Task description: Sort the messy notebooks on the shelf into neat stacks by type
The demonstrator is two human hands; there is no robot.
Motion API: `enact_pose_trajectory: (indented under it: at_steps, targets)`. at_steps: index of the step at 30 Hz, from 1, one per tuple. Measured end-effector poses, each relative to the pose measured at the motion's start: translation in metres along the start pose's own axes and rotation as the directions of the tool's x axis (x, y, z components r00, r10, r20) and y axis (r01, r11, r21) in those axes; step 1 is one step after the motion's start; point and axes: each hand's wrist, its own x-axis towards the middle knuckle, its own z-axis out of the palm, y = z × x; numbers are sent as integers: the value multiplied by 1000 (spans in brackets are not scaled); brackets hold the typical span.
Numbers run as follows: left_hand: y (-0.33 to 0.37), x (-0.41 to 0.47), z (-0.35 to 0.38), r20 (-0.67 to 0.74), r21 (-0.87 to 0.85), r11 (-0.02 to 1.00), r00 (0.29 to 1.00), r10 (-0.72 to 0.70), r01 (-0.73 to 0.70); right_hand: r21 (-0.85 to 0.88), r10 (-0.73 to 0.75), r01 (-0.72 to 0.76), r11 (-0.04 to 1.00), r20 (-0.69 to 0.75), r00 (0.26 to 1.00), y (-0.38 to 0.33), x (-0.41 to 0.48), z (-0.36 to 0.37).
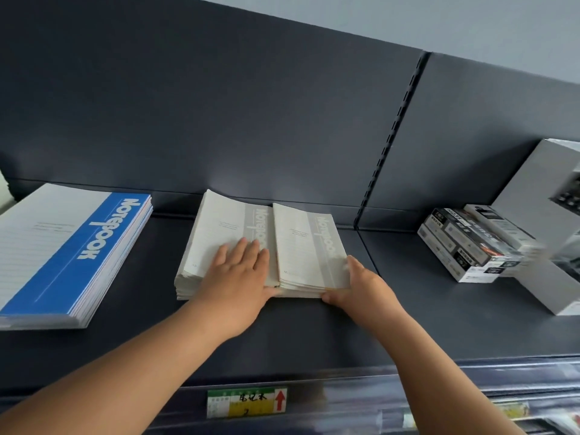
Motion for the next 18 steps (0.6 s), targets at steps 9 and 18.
enact_pose_trajectory:
  at_steps: [9,18]
  targets:
    - [6,1,-1,2,55,998,1000,8,-8,-72,0,1,997,10,1000,-3,0,-3]
    - [23,-9,-6,-62,71,996,997,-39,44,21,-88,88,996,-10,996,10,2,-6]
